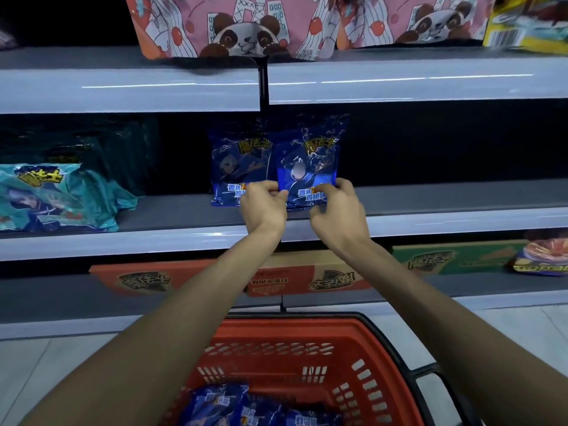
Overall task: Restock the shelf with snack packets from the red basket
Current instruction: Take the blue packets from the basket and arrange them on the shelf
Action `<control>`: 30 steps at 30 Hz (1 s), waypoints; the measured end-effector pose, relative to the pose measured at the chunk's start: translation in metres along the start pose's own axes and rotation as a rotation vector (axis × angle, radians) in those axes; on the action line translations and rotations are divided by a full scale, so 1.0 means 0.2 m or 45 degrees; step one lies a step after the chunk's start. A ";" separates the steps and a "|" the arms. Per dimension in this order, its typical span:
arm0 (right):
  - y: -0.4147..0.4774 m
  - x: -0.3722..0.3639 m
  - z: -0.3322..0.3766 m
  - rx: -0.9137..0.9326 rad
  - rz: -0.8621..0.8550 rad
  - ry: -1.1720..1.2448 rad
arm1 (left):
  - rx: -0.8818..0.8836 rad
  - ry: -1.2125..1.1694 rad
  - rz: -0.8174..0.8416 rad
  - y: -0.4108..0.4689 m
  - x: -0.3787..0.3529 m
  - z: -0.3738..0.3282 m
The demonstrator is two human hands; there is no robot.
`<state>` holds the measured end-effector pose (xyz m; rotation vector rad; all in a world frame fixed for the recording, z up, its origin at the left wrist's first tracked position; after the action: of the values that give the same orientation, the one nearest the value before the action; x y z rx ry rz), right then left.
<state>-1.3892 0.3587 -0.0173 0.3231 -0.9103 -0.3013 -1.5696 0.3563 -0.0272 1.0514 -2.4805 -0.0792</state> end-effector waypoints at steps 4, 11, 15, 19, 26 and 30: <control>0.01 -0.08 -0.01 0.029 0.034 -0.113 | 0.004 0.001 0.045 0.00 -0.04 0.00; -0.02 -0.08 -0.03 0.089 0.032 -0.252 | 0.086 -0.056 0.101 -0.03 0.01 0.01; -0.08 -0.04 0.06 0.387 -0.065 -0.311 | 0.047 -0.108 0.152 -0.10 0.15 0.04; -0.11 -0.15 0.14 0.545 0.050 -0.393 | 0.002 -0.055 0.188 -0.17 0.32 0.13; -0.07 -0.27 0.15 0.389 0.185 -0.403 | -0.036 0.050 0.199 -0.21 0.58 0.24; -0.07 -0.27 0.15 0.369 0.202 -0.421 | -0.045 0.060 0.232 -0.24 0.66 0.25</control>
<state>-1.4475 0.3634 -0.0443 0.4736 -1.3030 -0.0745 -1.6390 0.2247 -0.0329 0.7992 -2.5101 -0.0415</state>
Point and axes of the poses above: each hand's wrist, its own y-axis towards the middle knuckle, its own x-axis out of the back of the hand, z = x × y, the point moved 10 cm from there along y, towards the middle knuckle, and after that the axes turned 14 degrees about -z, right-handed, at the moved point
